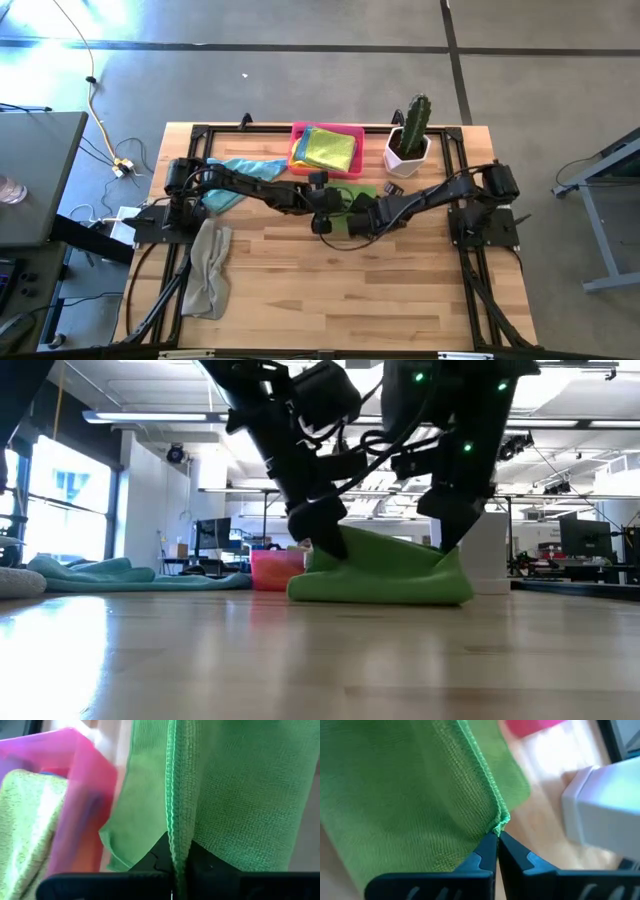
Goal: Fold microfiber towels
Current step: Fold the green microfiber cloth on the table
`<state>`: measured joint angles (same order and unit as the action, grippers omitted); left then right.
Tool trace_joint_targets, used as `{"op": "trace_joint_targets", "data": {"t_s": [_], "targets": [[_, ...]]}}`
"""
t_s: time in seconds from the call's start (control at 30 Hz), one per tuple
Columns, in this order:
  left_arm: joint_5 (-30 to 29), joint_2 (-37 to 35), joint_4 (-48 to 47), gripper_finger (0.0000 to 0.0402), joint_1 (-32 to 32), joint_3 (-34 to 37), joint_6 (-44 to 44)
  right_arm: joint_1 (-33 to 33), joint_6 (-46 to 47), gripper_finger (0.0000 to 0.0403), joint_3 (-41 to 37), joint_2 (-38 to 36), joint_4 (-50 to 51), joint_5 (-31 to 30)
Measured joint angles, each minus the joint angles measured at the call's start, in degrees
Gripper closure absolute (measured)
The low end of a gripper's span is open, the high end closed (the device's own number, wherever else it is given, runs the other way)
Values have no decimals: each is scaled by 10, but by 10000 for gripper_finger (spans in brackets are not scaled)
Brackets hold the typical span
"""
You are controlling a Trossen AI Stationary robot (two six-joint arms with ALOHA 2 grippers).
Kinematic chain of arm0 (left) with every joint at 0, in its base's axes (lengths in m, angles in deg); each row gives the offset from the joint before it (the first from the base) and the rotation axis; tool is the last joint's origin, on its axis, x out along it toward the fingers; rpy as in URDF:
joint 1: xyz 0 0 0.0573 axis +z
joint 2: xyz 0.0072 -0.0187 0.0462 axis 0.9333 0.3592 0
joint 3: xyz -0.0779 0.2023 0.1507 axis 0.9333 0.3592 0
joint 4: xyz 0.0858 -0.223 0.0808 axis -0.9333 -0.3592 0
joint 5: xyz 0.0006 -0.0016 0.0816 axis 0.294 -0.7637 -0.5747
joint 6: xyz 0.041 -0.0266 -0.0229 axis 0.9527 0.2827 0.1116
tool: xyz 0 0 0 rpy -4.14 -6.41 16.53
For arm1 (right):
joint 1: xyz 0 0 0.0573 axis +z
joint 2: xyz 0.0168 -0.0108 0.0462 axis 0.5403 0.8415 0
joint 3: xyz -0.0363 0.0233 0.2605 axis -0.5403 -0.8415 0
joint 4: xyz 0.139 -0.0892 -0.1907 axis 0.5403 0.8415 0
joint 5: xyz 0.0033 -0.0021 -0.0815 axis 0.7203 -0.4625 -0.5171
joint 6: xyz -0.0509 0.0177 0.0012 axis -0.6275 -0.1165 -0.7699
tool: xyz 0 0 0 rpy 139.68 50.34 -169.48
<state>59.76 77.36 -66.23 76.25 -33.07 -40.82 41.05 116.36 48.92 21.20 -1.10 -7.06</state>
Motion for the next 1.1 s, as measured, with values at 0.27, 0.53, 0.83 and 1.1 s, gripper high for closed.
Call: {"op": "trace_joint_targets", "data": {"t_s": [0.27,0.53,0.83,1.1], "targets": [[-1,2,19,394,24,0,9,-71,-117,403,0,0,-35,-3],[-7,18,28,394,51,0,1,-142,-206,403,0,0,-75,18],[-5,24,40,394,75,0,-15,-187,-248,401,0,6,-110,86],[21,32,28,385,85,0,-22,-186,-256,320,0,6,-117,86]]}}
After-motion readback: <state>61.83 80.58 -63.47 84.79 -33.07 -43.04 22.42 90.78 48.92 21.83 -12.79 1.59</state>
